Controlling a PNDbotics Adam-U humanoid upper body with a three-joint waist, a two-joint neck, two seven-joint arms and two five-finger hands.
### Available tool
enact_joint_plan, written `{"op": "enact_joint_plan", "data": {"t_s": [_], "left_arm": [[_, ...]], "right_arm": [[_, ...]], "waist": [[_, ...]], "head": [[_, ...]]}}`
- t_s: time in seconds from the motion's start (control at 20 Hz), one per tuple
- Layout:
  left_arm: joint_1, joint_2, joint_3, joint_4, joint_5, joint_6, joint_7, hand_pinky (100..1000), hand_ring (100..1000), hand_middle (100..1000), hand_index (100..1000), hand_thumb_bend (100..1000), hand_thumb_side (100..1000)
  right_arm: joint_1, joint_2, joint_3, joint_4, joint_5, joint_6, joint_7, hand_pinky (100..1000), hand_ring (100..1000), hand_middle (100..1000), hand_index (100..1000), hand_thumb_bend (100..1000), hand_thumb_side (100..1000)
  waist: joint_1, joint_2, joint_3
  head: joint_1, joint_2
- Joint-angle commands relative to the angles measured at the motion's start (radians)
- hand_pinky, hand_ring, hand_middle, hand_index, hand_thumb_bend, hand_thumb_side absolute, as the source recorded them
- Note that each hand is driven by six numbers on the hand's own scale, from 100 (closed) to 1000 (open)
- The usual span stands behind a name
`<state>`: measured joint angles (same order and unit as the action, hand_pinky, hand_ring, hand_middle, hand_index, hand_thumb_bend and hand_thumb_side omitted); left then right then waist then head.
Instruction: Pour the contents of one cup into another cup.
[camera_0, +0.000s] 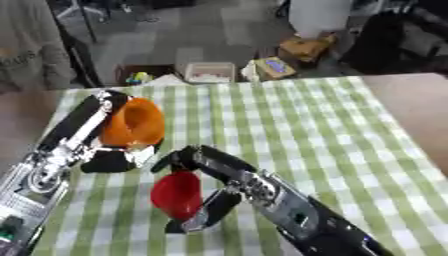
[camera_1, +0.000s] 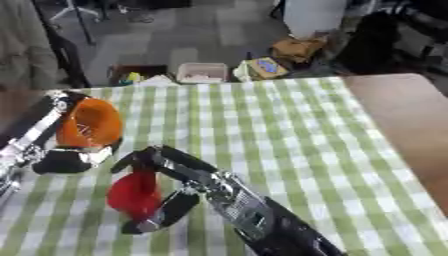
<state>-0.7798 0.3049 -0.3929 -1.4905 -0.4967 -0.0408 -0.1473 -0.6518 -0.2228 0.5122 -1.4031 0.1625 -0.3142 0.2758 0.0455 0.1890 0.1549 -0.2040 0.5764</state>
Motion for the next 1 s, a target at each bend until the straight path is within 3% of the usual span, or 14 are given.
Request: {"op": "enact_joint_plan", "data": {"t_s": [0.05,1.0], "left_arm": [[-0.037,0.000,-0.005,-0.006,-0.056,-0.020,-0.001,470,383,235,544,271,146],[-0.039,0.003,-0.020,-0.059,-0.181,-0.073,0.032,476,373,226,539,258,115]], "right_arm": [[-0.022,0.008,0.001,-0.001,-0.004,-0.004,0.009,369,380,238,791,265,100],[-0.017,0.022,-0.016,0.065,0.007,-0.019,0.001,367,381,238,792,259,100]], "waist": [[-0.001,-0.020,0.002],[0.001,-0.018,0.002]], "head": [[0.003,-0.014],[0.015,-0.012]]}}
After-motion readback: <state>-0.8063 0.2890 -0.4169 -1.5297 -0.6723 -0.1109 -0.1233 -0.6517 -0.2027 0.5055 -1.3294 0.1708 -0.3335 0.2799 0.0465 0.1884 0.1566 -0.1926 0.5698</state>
